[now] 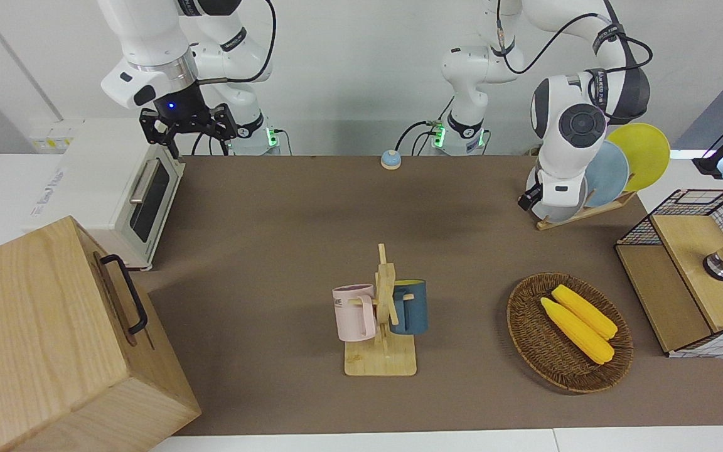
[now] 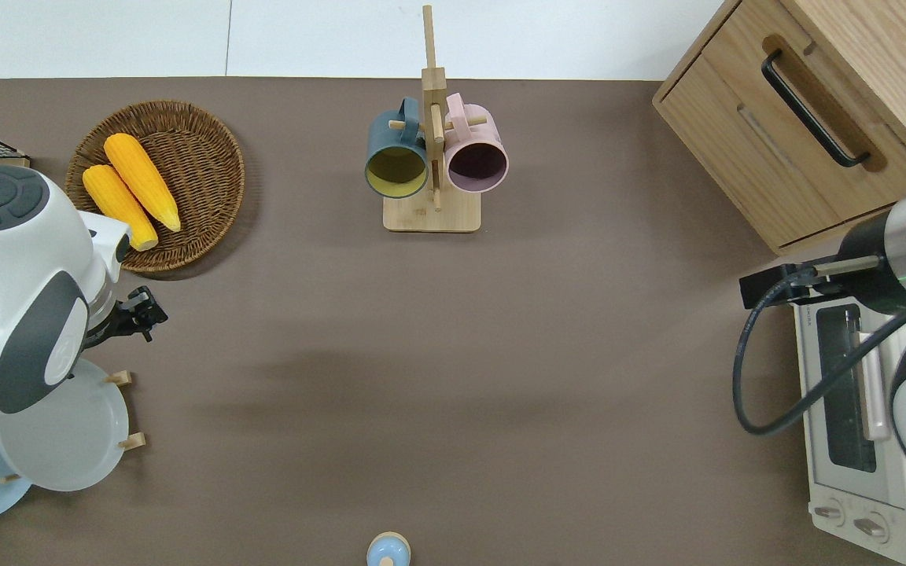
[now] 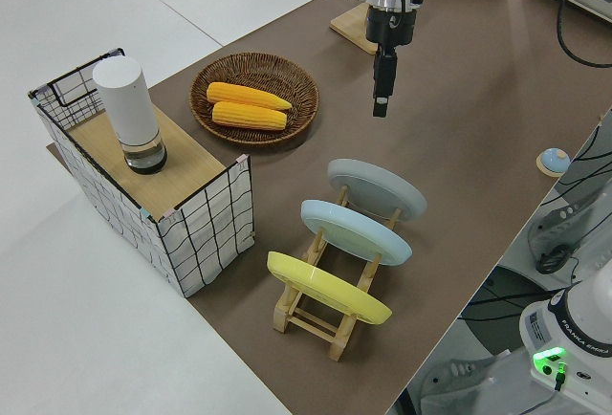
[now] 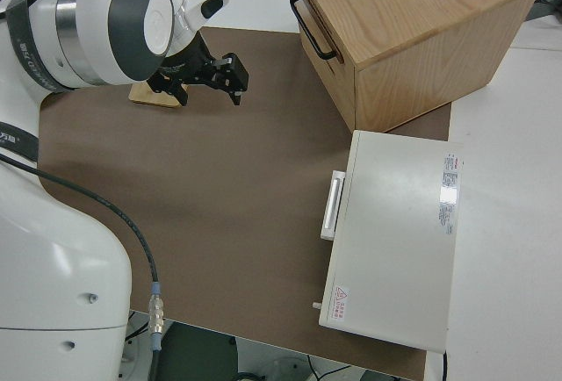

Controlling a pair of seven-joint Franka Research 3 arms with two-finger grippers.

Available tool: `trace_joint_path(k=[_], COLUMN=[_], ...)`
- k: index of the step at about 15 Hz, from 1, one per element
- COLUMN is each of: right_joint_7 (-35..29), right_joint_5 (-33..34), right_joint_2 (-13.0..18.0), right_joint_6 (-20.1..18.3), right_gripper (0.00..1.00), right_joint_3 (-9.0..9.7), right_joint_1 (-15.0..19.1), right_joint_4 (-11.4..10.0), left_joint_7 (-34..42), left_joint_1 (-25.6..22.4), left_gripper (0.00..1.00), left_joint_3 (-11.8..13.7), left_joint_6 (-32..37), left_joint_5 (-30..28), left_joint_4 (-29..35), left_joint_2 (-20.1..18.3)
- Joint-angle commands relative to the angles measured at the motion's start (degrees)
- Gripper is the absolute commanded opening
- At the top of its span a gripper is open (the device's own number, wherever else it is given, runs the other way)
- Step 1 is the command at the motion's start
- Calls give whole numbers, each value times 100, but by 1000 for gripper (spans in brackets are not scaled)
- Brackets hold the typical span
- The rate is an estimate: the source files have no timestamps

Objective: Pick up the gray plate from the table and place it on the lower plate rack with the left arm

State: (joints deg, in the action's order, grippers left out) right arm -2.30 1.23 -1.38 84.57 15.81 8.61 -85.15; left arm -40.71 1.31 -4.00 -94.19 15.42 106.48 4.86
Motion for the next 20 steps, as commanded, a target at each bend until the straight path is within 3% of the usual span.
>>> trace_joint_path(k=[1,5,9,13,15,20], right_joint_7=[-69,-69,-69,-69,-69,-69], right_joint_5=[8,8,8,8,8,8], right_joint_2=[7,15,15,15,15,7], right_joint_6=[-81,-72,-81,-81,-81,-81], right_gripper=[983,983,983,983,983,983], right_joint_3=[98,98,98,98,98,98], right_joint_1=[106,106,106,106,106,106], right_joint_4=[51,51,51,51,51,51], left_joint_7=[-70,1729,2899,4235,4396,4300], left_joint_1=[89,71,-43,-43,-43,-35], left_gripper=[989,989,991,991,993,995], left_joint_3=[-75,13,206,723,883,892], left_joint_6=[-258,128,357,612,883,815], left_joint_5=[5,-118,-496,-1197,-1576,-1743], left_joint_4=[-31,-565,-769,-962,-1155,-980], left_joint_2=[-142,-240,-459,-653,-696,-952])
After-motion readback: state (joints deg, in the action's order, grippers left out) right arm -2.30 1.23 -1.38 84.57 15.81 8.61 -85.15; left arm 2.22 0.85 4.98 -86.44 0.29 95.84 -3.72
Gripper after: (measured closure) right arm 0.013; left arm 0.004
